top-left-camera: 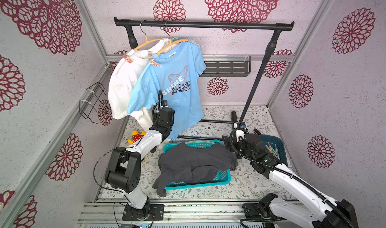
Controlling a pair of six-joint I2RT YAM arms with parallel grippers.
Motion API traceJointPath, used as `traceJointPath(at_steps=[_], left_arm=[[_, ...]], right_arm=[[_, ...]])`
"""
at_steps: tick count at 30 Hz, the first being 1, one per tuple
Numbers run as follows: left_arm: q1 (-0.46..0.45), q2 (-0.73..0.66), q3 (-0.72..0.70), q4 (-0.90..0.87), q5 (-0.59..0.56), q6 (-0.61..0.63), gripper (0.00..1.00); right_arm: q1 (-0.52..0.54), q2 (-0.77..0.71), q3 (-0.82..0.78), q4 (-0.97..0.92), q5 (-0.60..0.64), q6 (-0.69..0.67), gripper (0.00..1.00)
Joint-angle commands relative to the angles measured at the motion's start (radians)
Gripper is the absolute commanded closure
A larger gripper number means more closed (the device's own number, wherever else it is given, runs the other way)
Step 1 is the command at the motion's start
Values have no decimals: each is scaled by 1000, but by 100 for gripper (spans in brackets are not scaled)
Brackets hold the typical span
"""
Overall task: Use clothespins to secure the t-shirt on both sides of the hanger
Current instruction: Pick up the clothespin from the storage box.
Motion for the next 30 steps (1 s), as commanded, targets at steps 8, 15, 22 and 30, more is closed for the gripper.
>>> traceJointPath(at_steps=[8,15,22,30], left_arm=[[-13,-294,-125,-112,85,-56,25],[-54,-502,-173,-295,368,-125,18],[-73,-548,-142,-564,732,-91,20],[-79,-531,-160,-580,699,-24,19]], right_arm=[[0,201,193,-81,-141,-9,23],[9,479,413,-185,-227,-24,28],[25,686,595,-269,-225,-53,30],[52,800,693,-278,-163,-34,32]])
